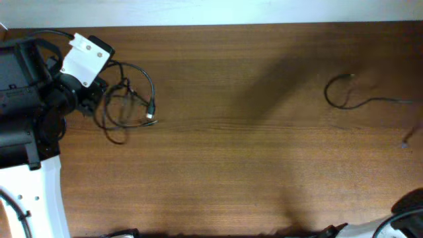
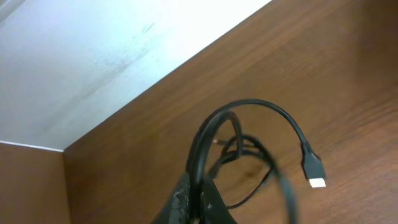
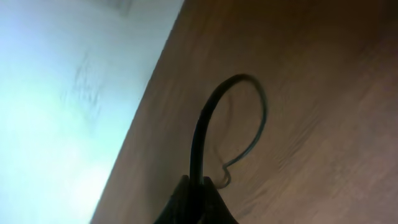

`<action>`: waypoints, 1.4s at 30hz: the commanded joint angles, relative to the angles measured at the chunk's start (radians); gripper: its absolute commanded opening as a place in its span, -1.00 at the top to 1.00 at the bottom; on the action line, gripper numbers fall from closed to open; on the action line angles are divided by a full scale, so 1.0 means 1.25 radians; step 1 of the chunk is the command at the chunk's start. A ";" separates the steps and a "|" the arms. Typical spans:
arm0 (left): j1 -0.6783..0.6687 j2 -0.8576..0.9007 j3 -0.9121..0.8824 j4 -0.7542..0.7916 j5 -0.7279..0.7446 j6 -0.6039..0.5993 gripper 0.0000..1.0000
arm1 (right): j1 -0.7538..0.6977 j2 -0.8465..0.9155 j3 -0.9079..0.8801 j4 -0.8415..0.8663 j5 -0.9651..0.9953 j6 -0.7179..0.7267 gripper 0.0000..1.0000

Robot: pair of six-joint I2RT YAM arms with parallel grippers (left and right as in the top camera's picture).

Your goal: Untangle cables

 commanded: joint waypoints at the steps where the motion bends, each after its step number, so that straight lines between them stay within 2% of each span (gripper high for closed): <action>1: -0.025 -0.019 0.009 -0.006 0.033 -0.014 1.00 | 0.151 -0.003 -0.004 0.020 0.078 -0.091 0.92; 7: -0.063 -0.019 0.009 -0.006 0.032 -0.013 1.00 | 0.351 0.001 -0.005 0.043 0.332 -0.253 0.92; 12: -0.068 -0.019 0.009 -0.013 0.029 -0.013 1.00 | 0.449 0.043 -0.014 0.042 0.474 -0.250 0.92; 15: -0.068 -0.019 0.009 -0.026 0.028 -0.013 1.00 | 0.454 0.079 -0.014 0.030 0.533 -0.181 0.92; 22: -0.068 -0.019 0.009 -0.052 0.024 -0.008 1.00 | 0.347 0.107 -0.014 0.016 0.510 -0.139 0.92; 25: -0.068 -0.019 0.009 -0.052 0.023 -0.008 1.00 | 0.337 0.107 -0.025 0.029 0.490 -0.135 0.92; 33: -0.068 -0.019 0.009 -0.070 0.023 -0.008 0.99 | 0.342 0.107 -0.278 0.233 0.476 -0.079 0.92; 38: -0.068 -0.019 0.009 -0.066 0.023 -0.007 0.99 | 0.370 0.107 -0.442 0.376 0.451 -0.088 0.92; 42: -0.068 -0.019 0.009 -0.067 0.023 -0.008 0.95 | 0.408 0.107 -0.465 0.442 0.435 -0.160 0.92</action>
